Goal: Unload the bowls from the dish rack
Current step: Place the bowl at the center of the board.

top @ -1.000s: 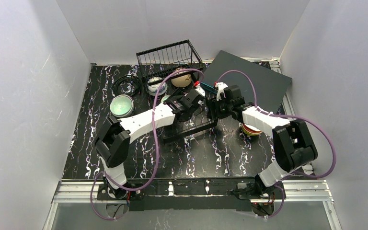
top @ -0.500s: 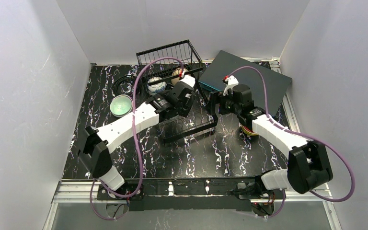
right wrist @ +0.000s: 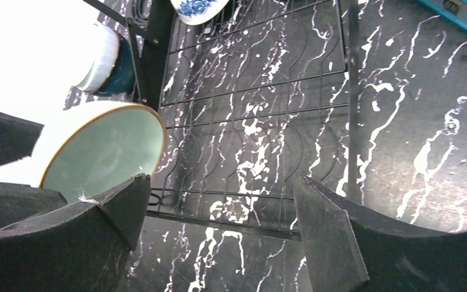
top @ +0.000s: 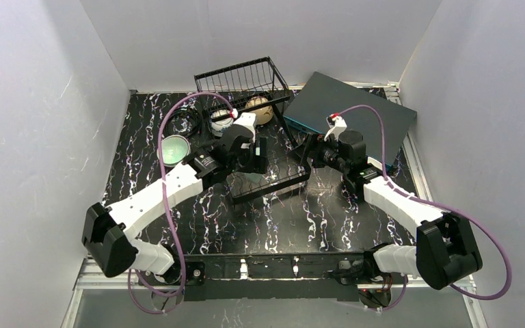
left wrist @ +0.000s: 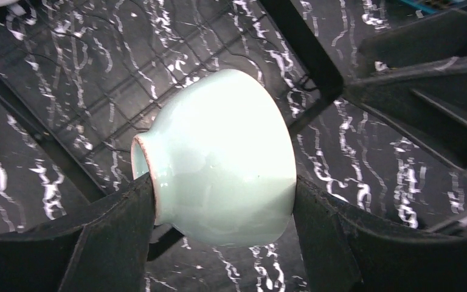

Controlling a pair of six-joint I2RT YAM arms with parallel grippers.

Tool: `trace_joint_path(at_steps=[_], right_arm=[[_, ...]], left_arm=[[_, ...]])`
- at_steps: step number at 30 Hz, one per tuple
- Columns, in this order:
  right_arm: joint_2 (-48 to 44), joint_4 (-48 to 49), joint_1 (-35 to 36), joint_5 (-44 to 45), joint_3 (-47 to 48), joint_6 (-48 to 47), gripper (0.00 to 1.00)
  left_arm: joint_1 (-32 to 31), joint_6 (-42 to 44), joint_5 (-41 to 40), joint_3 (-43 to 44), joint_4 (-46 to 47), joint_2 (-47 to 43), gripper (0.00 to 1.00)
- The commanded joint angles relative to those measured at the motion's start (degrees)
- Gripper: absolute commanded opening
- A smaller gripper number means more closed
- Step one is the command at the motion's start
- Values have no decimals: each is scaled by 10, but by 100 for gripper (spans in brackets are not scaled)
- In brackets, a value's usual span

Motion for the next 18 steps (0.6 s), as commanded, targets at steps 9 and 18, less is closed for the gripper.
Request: trace_joint_path(at_steps=[9,18], right_arm=[[8,149,10,-64,-41,126,93],[48,239,24,-91,-74,179,90]], left_arm=[[14,-154,111,-109,197,-122,5],[15,-224,137,-171,292,-153,4]])
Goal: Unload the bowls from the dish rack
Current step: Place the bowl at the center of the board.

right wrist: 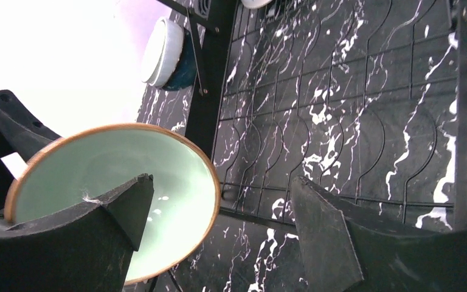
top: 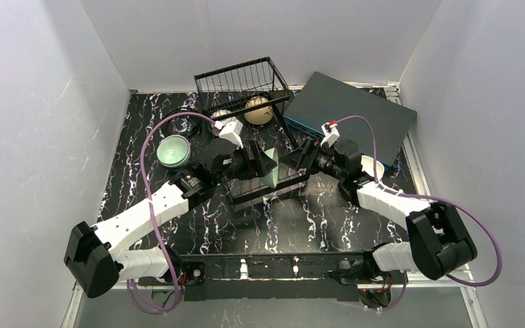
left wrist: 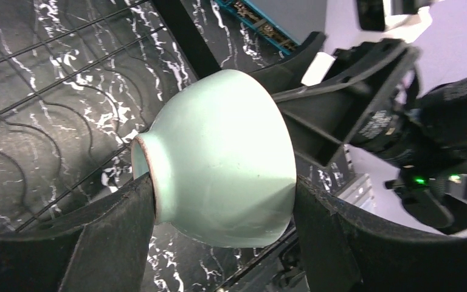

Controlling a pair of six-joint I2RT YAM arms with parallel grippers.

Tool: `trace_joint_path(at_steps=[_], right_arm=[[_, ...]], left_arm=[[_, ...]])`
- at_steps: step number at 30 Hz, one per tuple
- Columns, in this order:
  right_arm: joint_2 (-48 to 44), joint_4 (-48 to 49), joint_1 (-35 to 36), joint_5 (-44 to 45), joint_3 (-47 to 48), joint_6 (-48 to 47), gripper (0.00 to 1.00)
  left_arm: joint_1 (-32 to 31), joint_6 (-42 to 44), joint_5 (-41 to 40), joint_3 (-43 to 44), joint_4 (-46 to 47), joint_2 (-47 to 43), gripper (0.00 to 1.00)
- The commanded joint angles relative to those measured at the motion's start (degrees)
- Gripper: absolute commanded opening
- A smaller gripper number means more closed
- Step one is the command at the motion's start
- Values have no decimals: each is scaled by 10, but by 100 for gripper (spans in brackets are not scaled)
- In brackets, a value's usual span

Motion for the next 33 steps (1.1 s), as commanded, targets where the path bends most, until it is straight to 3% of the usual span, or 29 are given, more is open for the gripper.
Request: trace_joint_path(at_steps=[1,8,12,19,23,25,33], right_arm=[[18,85,8,-24,-12,34,89],[43,142,25,-48,-23,54,80],[50,173,30,-61,-28,64,68],[50,197,32,-75,-32,62,37],[45,194,33,-68,-35,58,10],[39,188,32,-66,-36,53,1],[-7,63,33,-22,-20,-21,1]], left_arm=[[3,-49,19,-12,105,-39,4],[4,-97,21,-37,149,-53,5],[3,-120,37,-51,181,-57,5],[4,-153,43,-79,226,-63,5],[3,-140,42,-86,225,-67,10],[4,-134,36,-94,221,-72,15],[9,-49,-3,-67,89,-98,60]])
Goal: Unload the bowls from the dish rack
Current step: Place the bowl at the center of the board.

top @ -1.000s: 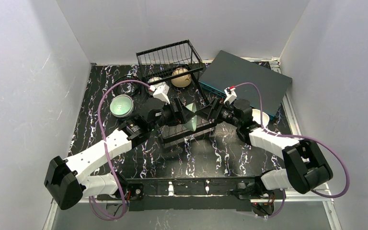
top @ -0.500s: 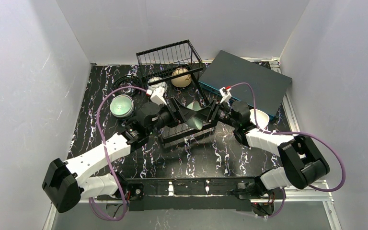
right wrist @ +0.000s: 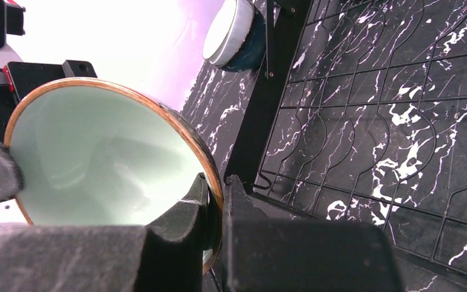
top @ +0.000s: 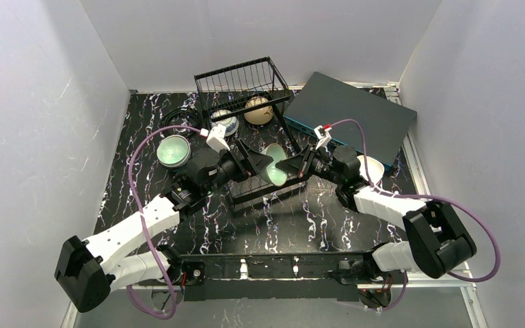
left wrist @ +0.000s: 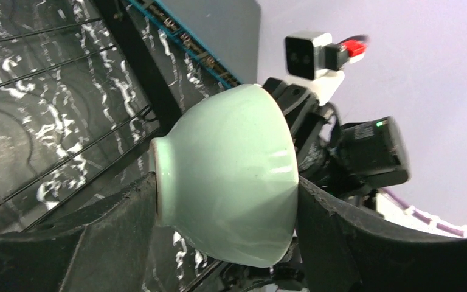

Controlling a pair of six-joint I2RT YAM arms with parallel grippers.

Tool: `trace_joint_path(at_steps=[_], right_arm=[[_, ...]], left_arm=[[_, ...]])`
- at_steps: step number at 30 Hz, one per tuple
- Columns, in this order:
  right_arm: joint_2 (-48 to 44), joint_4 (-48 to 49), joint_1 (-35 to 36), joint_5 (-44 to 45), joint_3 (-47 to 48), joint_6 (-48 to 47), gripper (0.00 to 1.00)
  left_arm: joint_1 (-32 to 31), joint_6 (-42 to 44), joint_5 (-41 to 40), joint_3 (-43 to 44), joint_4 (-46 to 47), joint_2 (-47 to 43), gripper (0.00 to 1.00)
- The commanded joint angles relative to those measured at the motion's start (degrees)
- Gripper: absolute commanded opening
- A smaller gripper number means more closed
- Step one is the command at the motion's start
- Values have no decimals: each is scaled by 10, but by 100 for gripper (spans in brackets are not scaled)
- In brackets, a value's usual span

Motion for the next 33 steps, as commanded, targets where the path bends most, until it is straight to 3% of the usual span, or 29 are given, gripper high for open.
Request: trace_joint_path(at_steps=[1,6,8,17,22,33], right_arm=[[-38,-103,4,55,21,-95,1],[-65,-210,15,113,45,-150,1],[-72,-253,30,143,59,-171,1],[-80,-427,154,410,147,-219,1],[-75,-485,204,512,184,-223,1],[-46,-528,270,581,238,-203,1]], left_arm=[[-7,94,-43,45,-102,-32,67],[-6,169,-76,106,-241,-27,95],[-6,186,-89,126,-282,-22,98],[-19,258,-152,204,-430,26,98],[-38,281,-185,226,-472,51,96],[-64,270,-206,217,-465,98,84]])
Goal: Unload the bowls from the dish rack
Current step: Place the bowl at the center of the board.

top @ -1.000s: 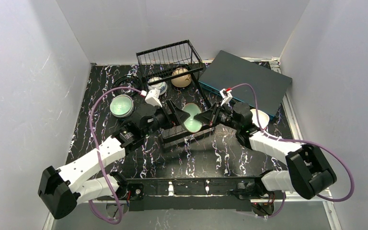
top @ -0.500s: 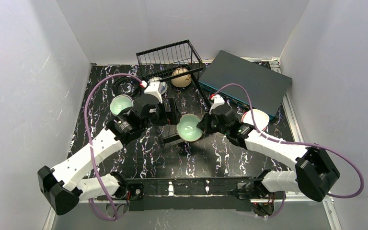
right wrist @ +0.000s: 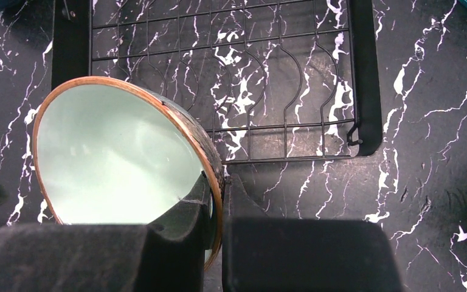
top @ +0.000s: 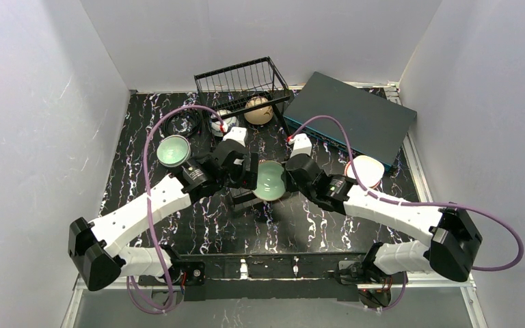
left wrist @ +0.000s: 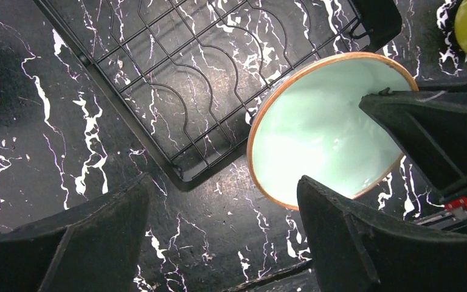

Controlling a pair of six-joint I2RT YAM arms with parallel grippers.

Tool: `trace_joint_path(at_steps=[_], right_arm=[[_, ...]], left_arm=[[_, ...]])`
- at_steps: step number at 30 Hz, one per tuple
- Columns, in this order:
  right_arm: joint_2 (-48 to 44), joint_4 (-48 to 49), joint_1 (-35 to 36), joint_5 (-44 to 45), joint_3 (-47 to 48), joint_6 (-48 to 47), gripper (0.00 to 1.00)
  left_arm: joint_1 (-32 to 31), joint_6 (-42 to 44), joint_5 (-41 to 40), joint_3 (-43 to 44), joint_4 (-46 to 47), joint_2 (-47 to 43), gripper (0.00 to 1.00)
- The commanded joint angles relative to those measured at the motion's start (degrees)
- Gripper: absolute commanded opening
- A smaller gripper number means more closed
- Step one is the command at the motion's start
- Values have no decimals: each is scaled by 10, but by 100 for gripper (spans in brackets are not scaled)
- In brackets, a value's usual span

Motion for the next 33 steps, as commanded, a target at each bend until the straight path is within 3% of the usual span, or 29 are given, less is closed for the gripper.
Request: trace_joint_path(at_steps=[1,18,23,33], right_arm=[[5,25,18,43,46,28,1],[16,41,59,61,65,49,1],[18,46,62,57,65,51,1],[18,56,70,56,62,56,1]], left_arm=[[-7,-3,-19,4,4,11,83],[-21,-21,-56,-42,38,45,55],[-23,-21,-64,-48,40,45,38],[-26,-28,-77,-59,49,53,30]])
